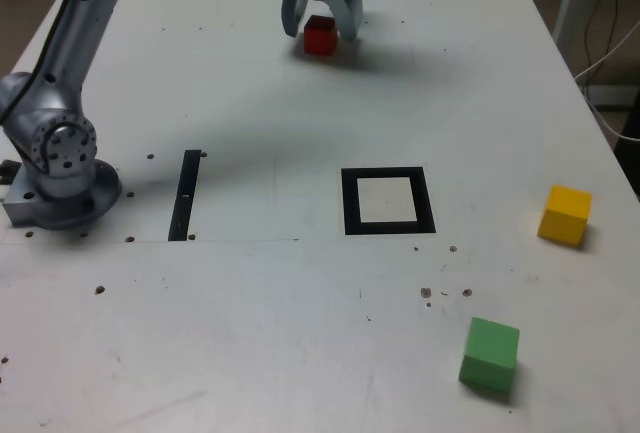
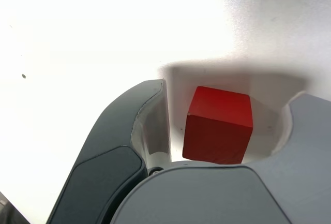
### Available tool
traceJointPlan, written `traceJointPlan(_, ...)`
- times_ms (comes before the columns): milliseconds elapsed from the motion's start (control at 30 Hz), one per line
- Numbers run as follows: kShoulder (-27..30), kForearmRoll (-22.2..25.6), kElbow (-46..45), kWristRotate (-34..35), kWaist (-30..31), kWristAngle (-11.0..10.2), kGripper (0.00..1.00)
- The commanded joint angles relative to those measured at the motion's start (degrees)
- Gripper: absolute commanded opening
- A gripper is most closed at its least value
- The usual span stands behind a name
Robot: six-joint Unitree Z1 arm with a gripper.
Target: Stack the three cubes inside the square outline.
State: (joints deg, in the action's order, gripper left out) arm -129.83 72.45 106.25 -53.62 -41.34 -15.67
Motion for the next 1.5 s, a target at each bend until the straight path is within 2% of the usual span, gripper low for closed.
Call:
traceJointPlan(0,-0.2,0.2,0.1,0.0,0.3,-0.1,0.34)
traceJointPlan(200,-0.6,0.7,0.0,0.0,0.6,-0.1,0.30)
traceJointPlan(733,0.0,2.0,0.4,1.1,2.2,-0.1,0.30)
traceJointPlan(1000,5.7,2.9,-4.1,4.7,4.5,-0.2,0.30)
traceJointPlan(1200,11.3,2.7,-8.8,8.9,8.5,0.2,0.30)
traceJointPlan(1467,17.3,2.6,-14.5,16.7,14.3,3.9,0.29)
